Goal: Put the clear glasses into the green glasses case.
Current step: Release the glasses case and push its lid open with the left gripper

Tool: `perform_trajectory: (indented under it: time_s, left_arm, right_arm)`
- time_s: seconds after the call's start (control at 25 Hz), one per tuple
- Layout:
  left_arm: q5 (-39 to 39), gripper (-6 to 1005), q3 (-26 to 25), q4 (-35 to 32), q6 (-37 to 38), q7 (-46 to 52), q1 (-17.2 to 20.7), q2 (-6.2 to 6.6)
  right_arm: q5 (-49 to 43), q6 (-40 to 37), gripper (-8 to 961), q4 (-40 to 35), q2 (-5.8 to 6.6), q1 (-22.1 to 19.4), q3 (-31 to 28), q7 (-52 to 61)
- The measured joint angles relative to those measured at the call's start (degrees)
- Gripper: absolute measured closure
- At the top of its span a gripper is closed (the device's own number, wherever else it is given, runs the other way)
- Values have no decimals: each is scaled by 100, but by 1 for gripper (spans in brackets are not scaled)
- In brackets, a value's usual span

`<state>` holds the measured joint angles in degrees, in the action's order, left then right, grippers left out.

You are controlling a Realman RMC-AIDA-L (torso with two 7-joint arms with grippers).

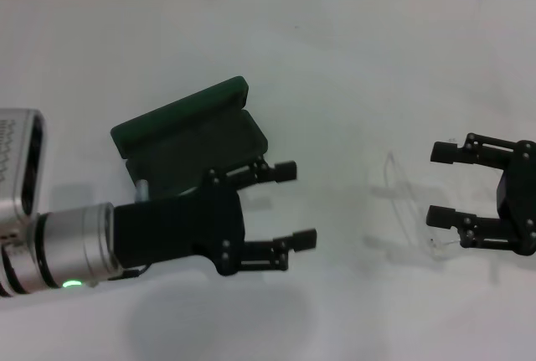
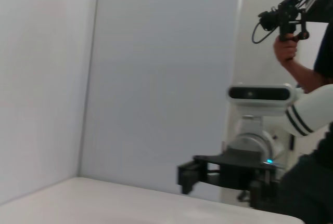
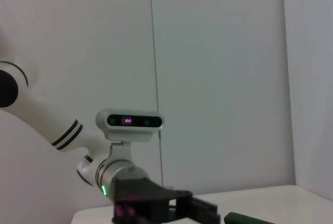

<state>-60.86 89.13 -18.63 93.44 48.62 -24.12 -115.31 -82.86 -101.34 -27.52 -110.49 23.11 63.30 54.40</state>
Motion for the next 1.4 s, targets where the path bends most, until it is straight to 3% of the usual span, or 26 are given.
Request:
perform_trajectory:
  time_s: [0.2, 0.36, 0.56, 0.68, 0.88, 1.2, 1.4]
  left_arm:
    - [1, 121, -742, 8, -189, -49, 176, 20]
    - [-45, 122, -1488, -399, -592, 162, 429, 118]
    - [-780, 123, -1603, -1899, -964, 1900, 488, 449]
    - [-1736, 123, -1954, -2777, -1348, 3151, 395, 498]
    - [-3926, 124, -2604, -3428, -1615, 5026, -109, 296]
    - [-5644, 149, -2685, -3643, -1723, 5795, -666, 33]
    - [-6781, 164, -2687, -3949, -2030, 6120, -764, -278]
  right_arm:
    - [-3, -22, 215, 0, 32, -29, -2, 1]
    - [-3, -28, 218, -35, 41, -69, -3, 5]
    - [-3, -27, 222, -41, 58, -67, -3, 48]
    - [-3, -28, 224, -42, 56, -61, 7, 51]
    - [-2, -26, 228, -6, 35, -72, 30, 28]
    - [-2, -26, 235, 1, 6, -71, 42, 49]
    - [-2, -85, 239, 1, -24, -70, 50, 51]
